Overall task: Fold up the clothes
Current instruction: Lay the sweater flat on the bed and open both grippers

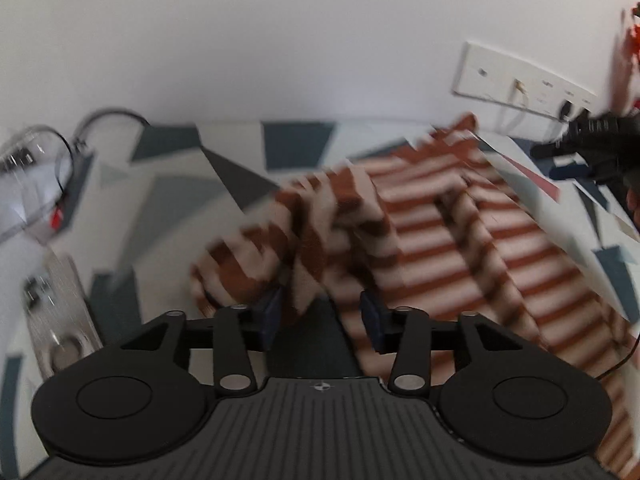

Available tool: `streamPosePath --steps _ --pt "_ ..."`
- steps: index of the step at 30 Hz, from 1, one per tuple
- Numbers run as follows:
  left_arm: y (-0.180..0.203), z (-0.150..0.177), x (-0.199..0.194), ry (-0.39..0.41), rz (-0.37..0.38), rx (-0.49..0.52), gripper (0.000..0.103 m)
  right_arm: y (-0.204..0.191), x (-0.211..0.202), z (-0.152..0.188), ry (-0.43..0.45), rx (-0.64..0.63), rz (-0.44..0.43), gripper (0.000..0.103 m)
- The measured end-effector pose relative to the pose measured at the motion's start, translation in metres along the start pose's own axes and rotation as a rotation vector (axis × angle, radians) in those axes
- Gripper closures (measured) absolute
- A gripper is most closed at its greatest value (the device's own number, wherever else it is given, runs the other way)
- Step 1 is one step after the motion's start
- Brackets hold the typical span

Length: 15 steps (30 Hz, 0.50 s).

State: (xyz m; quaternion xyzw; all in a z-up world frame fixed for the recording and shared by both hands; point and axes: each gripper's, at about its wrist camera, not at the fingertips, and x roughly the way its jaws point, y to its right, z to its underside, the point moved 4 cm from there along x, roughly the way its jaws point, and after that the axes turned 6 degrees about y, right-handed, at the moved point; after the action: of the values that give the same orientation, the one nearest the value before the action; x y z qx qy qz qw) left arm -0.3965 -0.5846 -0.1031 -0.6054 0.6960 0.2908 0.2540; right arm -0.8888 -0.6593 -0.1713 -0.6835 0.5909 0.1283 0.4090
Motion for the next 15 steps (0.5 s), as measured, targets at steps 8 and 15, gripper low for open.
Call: streamPosePath --steps 8,15 --pt "0.038 0.049 -0.019 -0.093 -0.016 0.138 0.049 0.046 -0.07 0.073 -0.039 -0.102 0.042 0.049" --pt "0.058 0.079 -0.018 -0.167 -0.039 0.064 0.049 0.031 -0.106 0.132 -0.18 -0.217 0.008 0.048"
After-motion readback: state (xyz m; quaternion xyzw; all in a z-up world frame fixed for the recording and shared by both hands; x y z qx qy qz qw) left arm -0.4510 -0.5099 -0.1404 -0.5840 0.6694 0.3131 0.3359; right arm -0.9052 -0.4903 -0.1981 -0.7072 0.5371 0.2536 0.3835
